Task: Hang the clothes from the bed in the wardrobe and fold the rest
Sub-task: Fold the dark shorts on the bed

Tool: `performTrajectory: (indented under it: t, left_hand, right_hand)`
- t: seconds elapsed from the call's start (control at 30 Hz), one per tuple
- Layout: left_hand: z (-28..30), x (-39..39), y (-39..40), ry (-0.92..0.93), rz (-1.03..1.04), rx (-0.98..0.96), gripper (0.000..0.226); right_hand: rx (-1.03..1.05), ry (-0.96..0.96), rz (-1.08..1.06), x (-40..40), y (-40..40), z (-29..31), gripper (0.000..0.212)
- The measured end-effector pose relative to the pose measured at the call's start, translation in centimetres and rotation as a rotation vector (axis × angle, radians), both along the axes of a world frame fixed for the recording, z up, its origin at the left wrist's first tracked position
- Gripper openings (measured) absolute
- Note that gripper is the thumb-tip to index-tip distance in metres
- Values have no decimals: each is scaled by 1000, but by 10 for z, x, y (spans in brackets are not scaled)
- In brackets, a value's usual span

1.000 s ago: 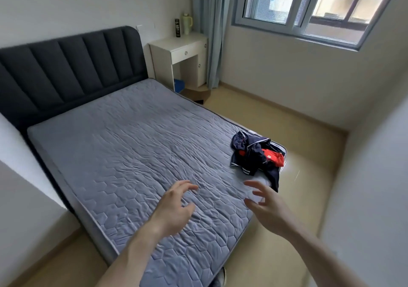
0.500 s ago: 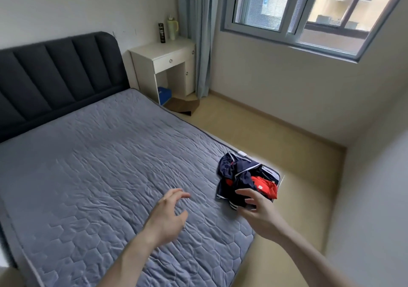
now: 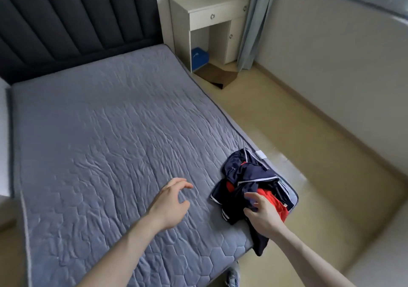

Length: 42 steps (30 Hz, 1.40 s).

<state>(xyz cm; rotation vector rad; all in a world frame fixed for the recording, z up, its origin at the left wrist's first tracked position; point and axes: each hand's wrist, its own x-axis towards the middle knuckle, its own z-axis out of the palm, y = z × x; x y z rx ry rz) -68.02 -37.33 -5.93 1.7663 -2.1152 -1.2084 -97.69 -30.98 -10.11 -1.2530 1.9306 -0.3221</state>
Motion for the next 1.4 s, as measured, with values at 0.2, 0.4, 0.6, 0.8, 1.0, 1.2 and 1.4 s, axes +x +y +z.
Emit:
performTrajectory:
  t: [0.2, 0.4, 0.6, 0.8, 1.0, 1.2, 1.4]
  left_hand:
    - [-86, -61, -30, -40, 98, 115, 38]
    - [-193, -84, -34, -93, 135, 221, 37]
    - [-239, -76, -13, -126, 135, 281, 37]
    - [-214, -56, 7, -117, 198, 259, 36]
    - [-153, -46, 29, -21, 212, 228, 38]
    - [-53, -23, 59, 113, 167, 114, 60]
    - [22, 3, 108, 315, 116, -73, 86]
  right_hand:
    - [167, 62, 30, -73, -52, -114, 60]
    - [379, 70, 7, -110, -80, -257, 61]
    - [462, -17, -78, -102, -101, -334, 52]
    - [39, 58, -195, -87, -103, -284, 28]
    - [-300, -209, -238, -45, -102, -136, 36]
    - [-549, -474, -78, 25, -77, 42, 31]
    - [-657, -608, -26, 109, -69, 134, 31]
